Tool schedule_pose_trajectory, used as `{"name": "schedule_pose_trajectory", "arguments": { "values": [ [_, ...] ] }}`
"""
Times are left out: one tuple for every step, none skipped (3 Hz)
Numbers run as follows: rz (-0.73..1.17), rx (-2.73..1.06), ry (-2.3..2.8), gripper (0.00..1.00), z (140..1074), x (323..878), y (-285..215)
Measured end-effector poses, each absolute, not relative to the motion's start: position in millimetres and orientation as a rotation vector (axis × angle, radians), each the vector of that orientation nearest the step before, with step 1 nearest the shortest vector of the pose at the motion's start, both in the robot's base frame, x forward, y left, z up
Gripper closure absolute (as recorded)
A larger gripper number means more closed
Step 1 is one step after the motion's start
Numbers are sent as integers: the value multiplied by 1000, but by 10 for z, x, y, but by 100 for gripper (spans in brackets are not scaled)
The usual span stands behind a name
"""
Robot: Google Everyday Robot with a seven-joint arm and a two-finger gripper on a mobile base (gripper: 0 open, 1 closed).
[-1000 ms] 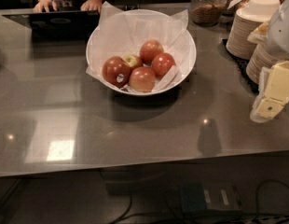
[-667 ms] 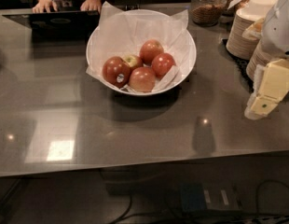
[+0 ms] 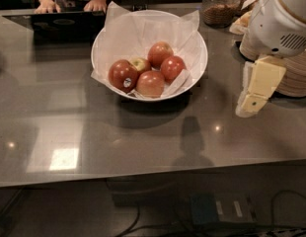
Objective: Pick apple from white bowl
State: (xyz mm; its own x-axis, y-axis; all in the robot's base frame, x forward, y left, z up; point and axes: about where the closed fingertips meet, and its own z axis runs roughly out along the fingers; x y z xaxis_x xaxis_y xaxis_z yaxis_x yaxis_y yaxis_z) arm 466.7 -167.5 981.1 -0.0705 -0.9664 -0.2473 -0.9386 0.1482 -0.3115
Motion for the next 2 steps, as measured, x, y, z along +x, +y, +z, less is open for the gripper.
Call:
{"name": "schedule_pose_trajectory", "arguments": {
  "values": [
    [-80, -1823, 2011, 0, 9816, 4685, -1632],
    [9, -1818, 1878, 0, 9822, 4839, -1375]
  ]
}}
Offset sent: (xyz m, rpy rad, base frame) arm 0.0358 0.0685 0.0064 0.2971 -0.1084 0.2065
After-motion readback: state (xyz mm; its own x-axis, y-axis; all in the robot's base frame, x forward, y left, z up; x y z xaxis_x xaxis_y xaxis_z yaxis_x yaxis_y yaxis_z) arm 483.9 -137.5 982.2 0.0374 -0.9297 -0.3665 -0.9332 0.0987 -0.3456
